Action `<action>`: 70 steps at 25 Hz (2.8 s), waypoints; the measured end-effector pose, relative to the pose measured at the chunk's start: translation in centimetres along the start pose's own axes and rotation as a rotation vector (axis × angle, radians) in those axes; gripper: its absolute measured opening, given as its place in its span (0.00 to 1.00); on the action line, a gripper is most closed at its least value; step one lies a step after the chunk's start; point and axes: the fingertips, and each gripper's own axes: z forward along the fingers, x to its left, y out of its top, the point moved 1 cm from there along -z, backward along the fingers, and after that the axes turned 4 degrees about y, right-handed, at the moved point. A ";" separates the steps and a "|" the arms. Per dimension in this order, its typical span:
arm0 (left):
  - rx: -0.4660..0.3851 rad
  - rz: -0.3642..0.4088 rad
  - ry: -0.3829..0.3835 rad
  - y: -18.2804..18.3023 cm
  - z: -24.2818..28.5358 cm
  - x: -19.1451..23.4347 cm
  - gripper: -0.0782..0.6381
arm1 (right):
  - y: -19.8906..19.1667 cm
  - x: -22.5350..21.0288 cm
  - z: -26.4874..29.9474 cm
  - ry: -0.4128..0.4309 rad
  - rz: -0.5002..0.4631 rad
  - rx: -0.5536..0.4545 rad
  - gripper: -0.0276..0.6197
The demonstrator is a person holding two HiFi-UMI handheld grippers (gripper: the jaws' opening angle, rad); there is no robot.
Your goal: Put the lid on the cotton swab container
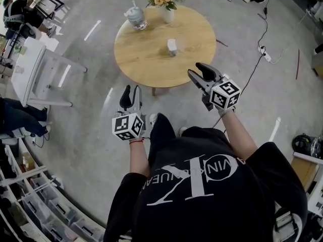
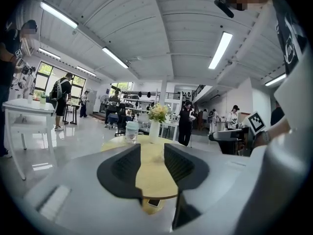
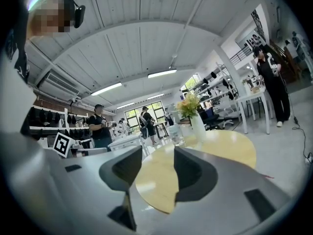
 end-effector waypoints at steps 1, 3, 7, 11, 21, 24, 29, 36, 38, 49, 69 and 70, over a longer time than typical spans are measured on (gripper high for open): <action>0.005 0.002 -0.013 0.0 0.6 0.1 0.30 | 0.1 -0.2 0.3 -0.008 0.003 -0.002 0.31; 0.014 0.003 -0.041 0.0 2.0 0.4 0.30 | 0.1 -0.8 0.9 -0.028 0.007 -0.003 0.31; 0.038 0.022 -0.116 0.6 5.4 0.9 0.32 | 0.2 -2.1 2.0 -0.076 0.026 -0.007 0.31; 0.060 0.040 -0.193 1.5 9.2 1.4 0.33 | 0.6 -3.6 3.3 -0.128 0.045 -0.014 0.31; 0.147 0.089 -0.370 0.8 15.8 1.2 0.36 | -0.3 -6.6 5.7 -0.228 0.121 -0.008 0.31; 0.168 0.108 -0.440 0.6 17.4 0.6 0.36 | -0.4 -7.2 6.4 -0.255 0.138 0.000 0.32; 0.200 0.136 -0.569 -0.2 19.4 0.2 0.39 | -0.9 -7.9 7.6 -0.317 0.158 0.001 0.32; 0.294 0.226 -0.776 -2.8 21.0 -1.6 0.49 | -1.4 -8.7 8.7 -0.402 0.188 -0.004 0.32; 0.316 0.253 -0.832 -3.7 21.3 -2.6 0.51 | -1.4 -9.0 9.0 -0.421 0.199 -0.012 0.32; 0.415 0.277 -0.925 -7.1 23.1 -6.9 0.60 | -2.3 -12.0 9.1 -0.434 0.264 -0.022 0.33; 0.432 0.458 -0.959 -10.7 26.3 -9.9 0.63 | -2.2 -13.2 11.4 -0.313 0.340 -0.061 0.33; 0.430 0.463 -0.959 -10.9 26.3 -10.0 0.63 | -2.0 -13.1 11.4 -0.308 0.339 -0.066 0.33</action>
